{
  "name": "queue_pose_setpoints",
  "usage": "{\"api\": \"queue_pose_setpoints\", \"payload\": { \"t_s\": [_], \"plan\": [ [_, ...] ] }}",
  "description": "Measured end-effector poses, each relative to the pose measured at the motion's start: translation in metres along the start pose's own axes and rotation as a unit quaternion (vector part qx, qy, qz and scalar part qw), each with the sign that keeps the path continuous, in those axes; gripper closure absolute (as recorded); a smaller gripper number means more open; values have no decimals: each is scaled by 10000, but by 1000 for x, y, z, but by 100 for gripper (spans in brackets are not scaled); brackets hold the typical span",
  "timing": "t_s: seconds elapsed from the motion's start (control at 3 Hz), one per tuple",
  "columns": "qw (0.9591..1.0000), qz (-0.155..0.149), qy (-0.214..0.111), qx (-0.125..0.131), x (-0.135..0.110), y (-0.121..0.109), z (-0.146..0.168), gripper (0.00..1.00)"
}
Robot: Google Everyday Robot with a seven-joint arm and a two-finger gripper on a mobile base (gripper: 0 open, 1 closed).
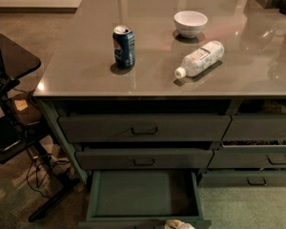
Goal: Open bottom drawer
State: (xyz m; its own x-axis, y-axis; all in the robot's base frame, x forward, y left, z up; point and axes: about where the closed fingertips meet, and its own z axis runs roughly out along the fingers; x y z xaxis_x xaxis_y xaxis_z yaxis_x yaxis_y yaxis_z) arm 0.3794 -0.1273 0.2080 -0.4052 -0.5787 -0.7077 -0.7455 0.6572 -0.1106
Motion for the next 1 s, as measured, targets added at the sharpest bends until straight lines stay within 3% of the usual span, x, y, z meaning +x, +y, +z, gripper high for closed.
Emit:
{"api": "queue_pose_setpoints", "payload": {
  "t_s": [1.0],
  "plan": [
    [10000, 0, 0, -1, 0, 0, 0, 11]
  ]
}}
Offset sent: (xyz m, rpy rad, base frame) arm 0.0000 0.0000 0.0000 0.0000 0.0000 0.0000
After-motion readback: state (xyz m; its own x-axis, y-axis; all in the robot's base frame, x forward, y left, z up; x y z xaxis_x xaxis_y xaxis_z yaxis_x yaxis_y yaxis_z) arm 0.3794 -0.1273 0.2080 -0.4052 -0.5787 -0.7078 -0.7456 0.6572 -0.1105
